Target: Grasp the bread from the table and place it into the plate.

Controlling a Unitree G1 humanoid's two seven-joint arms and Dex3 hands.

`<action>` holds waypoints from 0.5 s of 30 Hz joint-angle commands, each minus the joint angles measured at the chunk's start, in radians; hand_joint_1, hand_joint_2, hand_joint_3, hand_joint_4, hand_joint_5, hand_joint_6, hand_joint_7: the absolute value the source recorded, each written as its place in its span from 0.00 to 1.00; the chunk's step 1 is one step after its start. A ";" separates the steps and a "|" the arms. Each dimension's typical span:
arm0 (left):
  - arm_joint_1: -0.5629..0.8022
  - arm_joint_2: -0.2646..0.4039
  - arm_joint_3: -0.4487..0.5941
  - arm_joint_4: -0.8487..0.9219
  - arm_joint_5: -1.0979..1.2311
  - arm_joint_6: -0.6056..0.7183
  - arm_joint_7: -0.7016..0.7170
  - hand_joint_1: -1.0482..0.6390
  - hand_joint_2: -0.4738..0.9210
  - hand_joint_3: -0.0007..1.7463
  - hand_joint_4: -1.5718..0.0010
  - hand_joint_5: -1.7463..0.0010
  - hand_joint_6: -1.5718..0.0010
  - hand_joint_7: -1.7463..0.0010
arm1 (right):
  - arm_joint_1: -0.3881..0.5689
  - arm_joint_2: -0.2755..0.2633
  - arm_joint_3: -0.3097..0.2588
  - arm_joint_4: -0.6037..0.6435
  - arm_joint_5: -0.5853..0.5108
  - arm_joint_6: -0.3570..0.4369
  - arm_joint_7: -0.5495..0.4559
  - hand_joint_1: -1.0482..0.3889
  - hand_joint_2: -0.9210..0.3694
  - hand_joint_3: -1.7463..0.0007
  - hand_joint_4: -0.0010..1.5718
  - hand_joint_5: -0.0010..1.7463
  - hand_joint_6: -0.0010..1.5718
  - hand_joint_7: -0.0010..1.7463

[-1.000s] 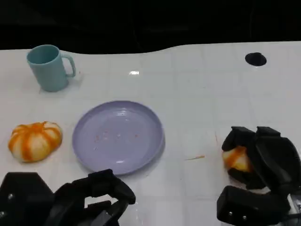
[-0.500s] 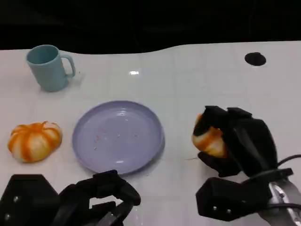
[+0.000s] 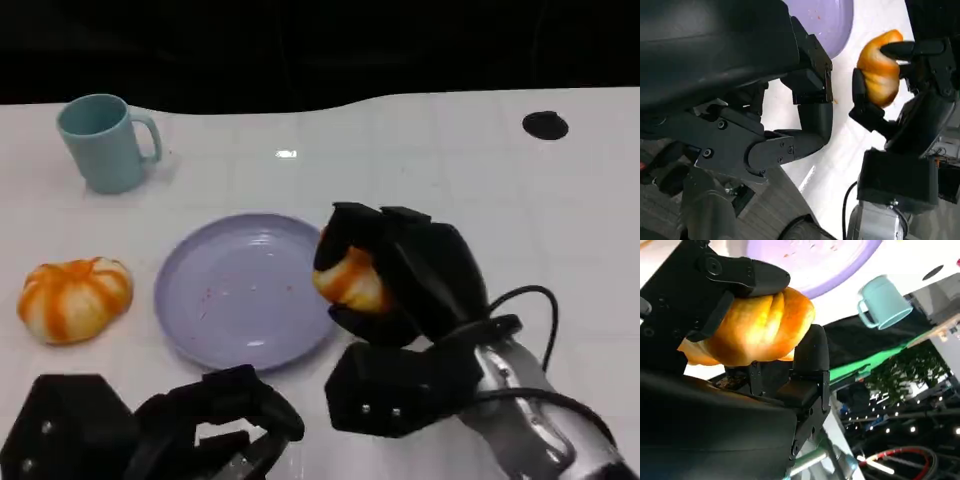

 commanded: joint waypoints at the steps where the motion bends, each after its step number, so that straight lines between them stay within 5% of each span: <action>1: 0.006 0.007 -0.002 -0.013 0.006 0.001 0.006 0.43 0.99 0.34 0.58 0.00 0.62 0.16 | -0.078 0.041 0.009 0.090 0.029 -0.004 0.008 0.62 0.43 0.32 0.59 1.00 0.47 0.92; 9: 0.002 0.002 -0.011 -0.013 0.010 0.005 0.011 0.43 0.99 0.34 0.57 0.00 0.62 0.16 | -0.208 0.125 0.023 0.284 0.065 -0.015 0.017 0.60 0.38 0.35 0.57 1.00 0.40 0.98; 15: 0.004 0.004 -0.018 -0.020 0.021 0.004 0.013 0.43 0.99 0.35 0.58 0.00 0.62 0.15 | -0.273 0.166 0.017 0.396 0.107 0.011 0.052 0.61 0.30 0.42 0.48 1.00 0.44 0.78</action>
